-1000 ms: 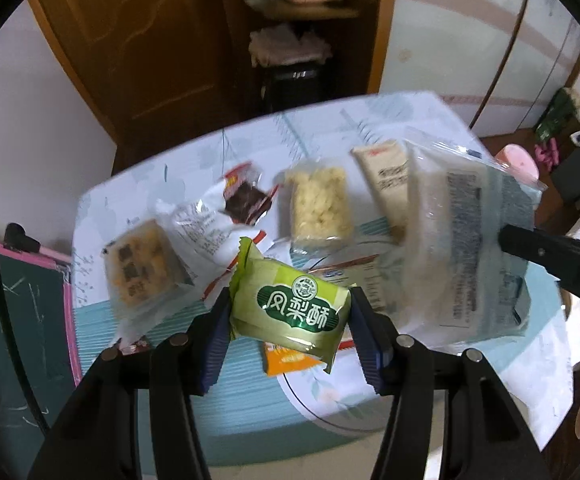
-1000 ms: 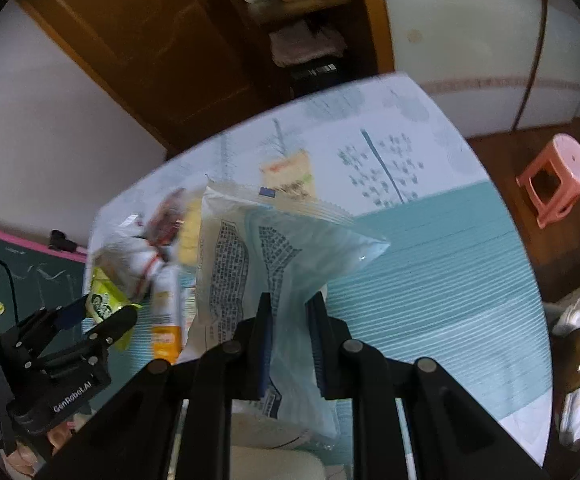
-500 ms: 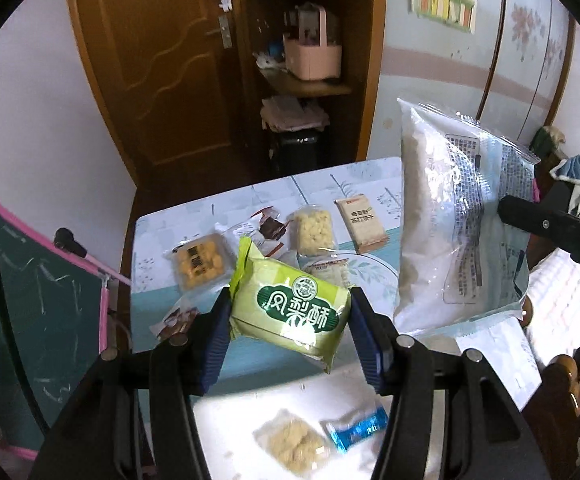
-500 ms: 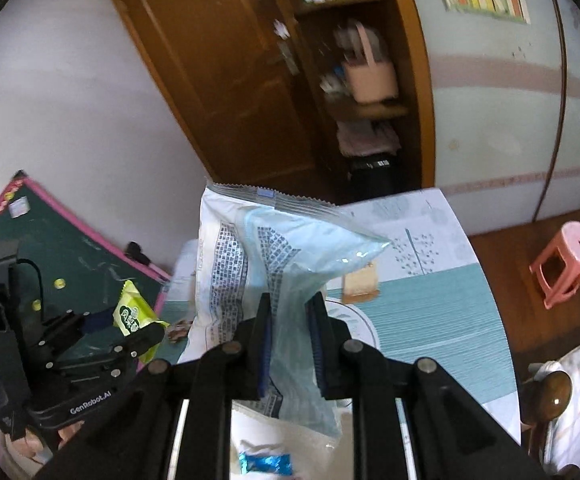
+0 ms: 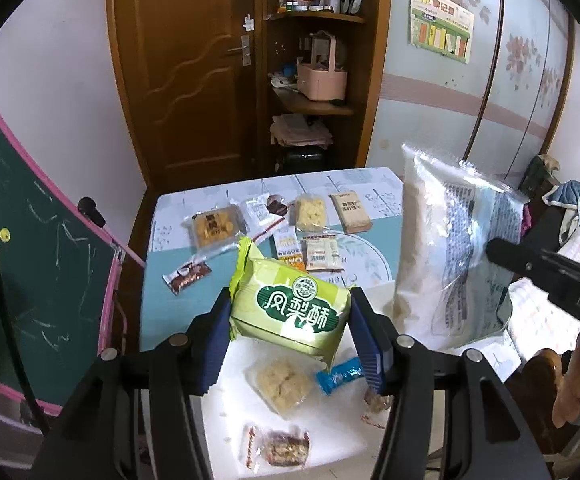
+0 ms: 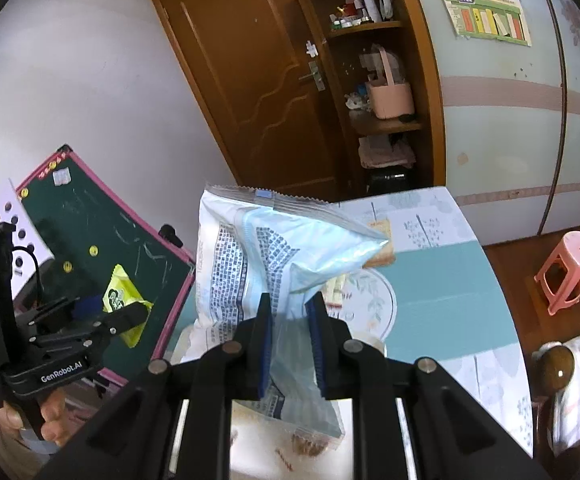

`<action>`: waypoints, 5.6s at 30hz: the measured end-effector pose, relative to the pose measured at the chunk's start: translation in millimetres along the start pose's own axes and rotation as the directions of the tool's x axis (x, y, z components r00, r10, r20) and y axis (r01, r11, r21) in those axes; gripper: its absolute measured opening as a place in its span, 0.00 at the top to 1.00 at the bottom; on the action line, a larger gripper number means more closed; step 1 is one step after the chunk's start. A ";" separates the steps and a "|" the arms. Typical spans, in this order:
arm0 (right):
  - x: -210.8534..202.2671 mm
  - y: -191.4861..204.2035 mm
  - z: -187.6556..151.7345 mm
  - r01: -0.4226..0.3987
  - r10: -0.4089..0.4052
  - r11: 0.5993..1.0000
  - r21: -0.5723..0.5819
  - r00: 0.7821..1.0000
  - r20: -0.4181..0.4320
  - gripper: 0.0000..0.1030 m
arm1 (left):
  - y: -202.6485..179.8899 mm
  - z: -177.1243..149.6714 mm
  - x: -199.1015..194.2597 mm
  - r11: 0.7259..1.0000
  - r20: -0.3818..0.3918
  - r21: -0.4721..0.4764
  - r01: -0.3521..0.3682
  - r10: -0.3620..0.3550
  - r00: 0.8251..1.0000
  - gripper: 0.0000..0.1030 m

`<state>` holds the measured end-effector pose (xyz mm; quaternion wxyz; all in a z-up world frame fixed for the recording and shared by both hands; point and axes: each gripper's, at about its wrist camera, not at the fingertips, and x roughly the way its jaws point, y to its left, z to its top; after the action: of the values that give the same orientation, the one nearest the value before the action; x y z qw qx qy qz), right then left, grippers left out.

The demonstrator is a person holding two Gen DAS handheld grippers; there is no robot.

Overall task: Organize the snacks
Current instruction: 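Carry the green pack and clear bag over the white tray and release both, then move both tools back toward the snacks on the table, then grasp the orange OATS bar with left tool while right tool grasps the LIPO pack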

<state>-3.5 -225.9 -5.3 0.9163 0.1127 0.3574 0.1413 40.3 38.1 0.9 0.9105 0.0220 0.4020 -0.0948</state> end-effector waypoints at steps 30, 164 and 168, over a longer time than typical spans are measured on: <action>59.3 24.4 -87.6 0.035 -0.079 0.988 -0.150 0.949 -0.305 0.82 | 0.4 -100.9 87.8 0.990 -0.264 0.008 -0.142 0.139 0.955 0.47; 395.6 -42.1 32.4 0.273 -0.195 0.962 0.016 0.726 -0.660 0.42 | 67.4 51.8 399.3 0.972 -0.599 -0.154 -0.179 0.053 0.799 0.60; 402.6 -27.3 28.7 0.273 -0.251 0.959 -0.072 0.708 -0.660 0.40 | 72.2 49.3 392.2 0.970 -0.598 -0.163 -0.179 0.047 0.800 0.60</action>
<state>304.7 -117.8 -244.0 0.7382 0.0176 0.6735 0.0351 348.4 42.5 -257.2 0.7417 -0.0224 0.6702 0.0147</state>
